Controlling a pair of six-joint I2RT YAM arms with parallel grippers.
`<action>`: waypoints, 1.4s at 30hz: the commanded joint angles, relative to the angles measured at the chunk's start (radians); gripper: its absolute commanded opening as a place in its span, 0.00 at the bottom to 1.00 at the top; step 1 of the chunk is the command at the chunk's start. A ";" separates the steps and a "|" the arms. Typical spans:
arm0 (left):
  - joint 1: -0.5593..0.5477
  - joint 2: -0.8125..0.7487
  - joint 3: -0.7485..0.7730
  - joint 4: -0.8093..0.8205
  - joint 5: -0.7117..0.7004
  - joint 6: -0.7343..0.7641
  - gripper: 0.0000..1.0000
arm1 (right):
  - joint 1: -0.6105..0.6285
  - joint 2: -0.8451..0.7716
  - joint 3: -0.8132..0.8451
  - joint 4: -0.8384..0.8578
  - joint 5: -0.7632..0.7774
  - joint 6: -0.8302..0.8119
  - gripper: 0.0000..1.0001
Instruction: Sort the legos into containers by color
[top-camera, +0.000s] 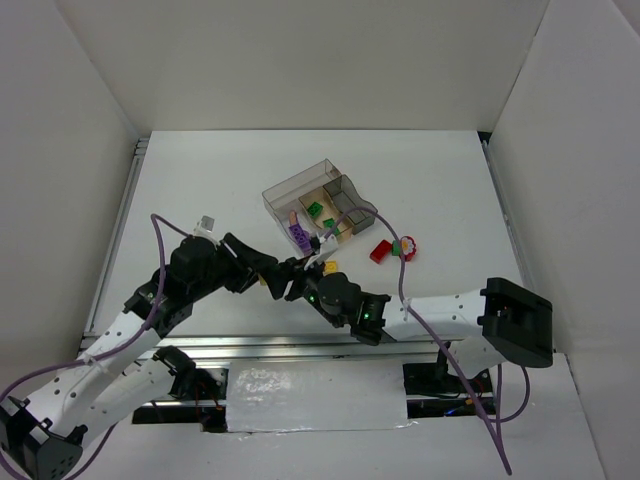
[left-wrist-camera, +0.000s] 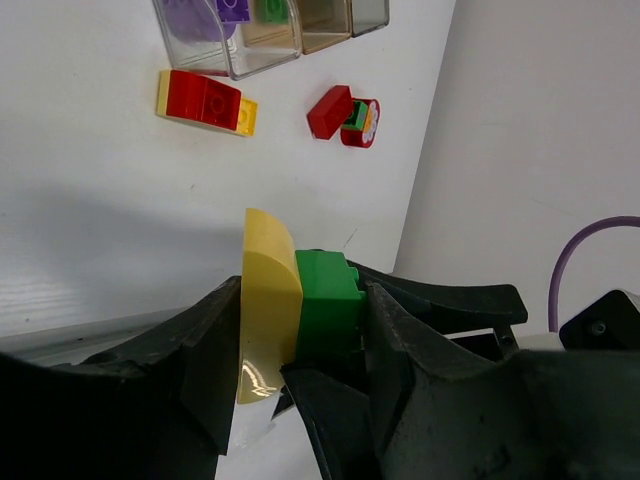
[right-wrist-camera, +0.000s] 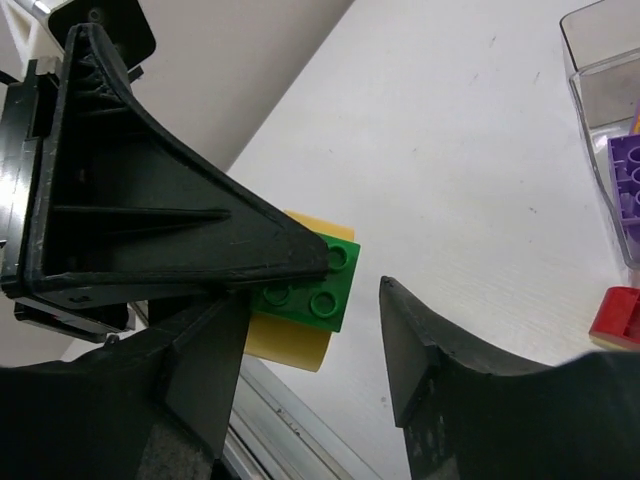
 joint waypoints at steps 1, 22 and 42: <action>-0.010 -0.003 0.050 0.043 0.027 -0.008 0.00 | 0.006 0.011 0.027 0.100 0.085 -0.031 0.60; -0.021 -0.015 0.243 0.152 0.151 0.597 1.00 | -0.195 -0.344 -0.269 0.260 -0.390 0.074 0.00; -0.061 0.032 0.037 0.925 0.783 0.459 0.94 | -0.272 -0.635 -0.201 0.050 -0.788 0.087 0.00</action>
